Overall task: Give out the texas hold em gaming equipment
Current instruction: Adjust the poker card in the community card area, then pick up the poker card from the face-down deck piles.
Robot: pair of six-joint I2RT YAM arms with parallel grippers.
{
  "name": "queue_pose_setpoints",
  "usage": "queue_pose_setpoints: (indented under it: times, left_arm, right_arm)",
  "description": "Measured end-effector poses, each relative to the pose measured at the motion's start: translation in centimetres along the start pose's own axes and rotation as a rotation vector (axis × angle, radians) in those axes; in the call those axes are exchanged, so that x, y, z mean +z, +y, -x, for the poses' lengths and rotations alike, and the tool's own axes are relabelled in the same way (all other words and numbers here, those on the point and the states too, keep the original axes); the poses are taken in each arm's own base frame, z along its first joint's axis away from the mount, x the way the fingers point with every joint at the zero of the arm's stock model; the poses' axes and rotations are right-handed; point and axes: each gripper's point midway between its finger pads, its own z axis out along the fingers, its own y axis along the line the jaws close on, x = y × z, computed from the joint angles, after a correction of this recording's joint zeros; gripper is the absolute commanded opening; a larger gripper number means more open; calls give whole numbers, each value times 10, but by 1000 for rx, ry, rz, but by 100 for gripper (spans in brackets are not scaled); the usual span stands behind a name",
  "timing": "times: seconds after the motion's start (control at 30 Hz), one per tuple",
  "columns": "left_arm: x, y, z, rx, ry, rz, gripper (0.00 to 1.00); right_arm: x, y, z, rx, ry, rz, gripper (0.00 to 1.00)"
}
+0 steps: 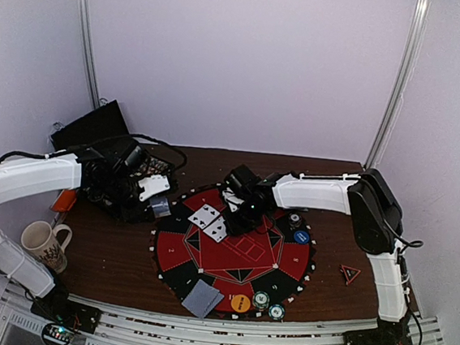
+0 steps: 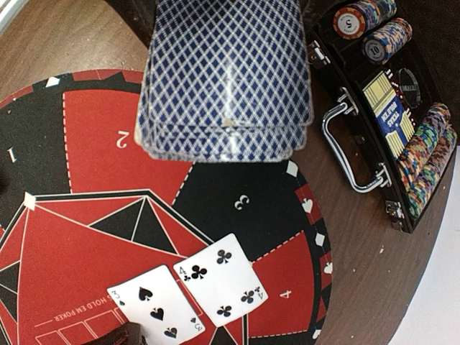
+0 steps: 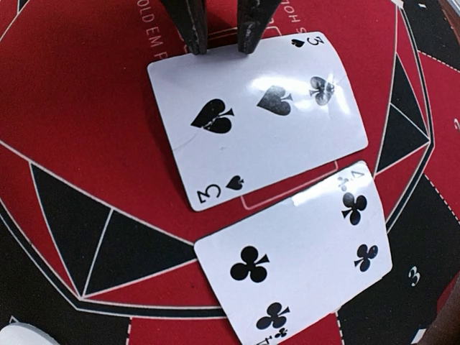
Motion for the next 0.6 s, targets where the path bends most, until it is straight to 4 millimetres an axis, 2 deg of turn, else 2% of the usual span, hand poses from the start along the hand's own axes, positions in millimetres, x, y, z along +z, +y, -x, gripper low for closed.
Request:
queue_pose_setpoints:
  times: [0.13, 0.17, 0.23, 0.27, 0.37, 0.47, 0.6]
  left_arm:
    - [-1, 0, 0, 0, -1, 1, 49]
    - [-1, 0, 0, 0, -2, 0, 49]
    - [-1, -1, 1, 5, -5, -4, 49]
    - [-1, -1, 1, 8, -6, -7, 49]
    - [-2, -3, 3, 18, -17, -18, 48]
    - [-3, -5, 4, 24, -24, -25, 48]
    - [-4, -7, 6, 37, -40, -39, 48]
  right_arm:
    - [0, -1, 1, -2, -2, -4, 22]
    - [-1, 0, 1, -6, -4, 0, 27]
    - [-1, 5, 3, -17, -10, 29, 42]
    - [-3, 11, 5, -27, -18, 62, 48]
    - [-17, 40, 18, -45, -71, 222, 53]
    - [-39, 71, 44, -42, -164, 396, 64]
    - [-66, 105, 74, -37, -269, 595, 67]
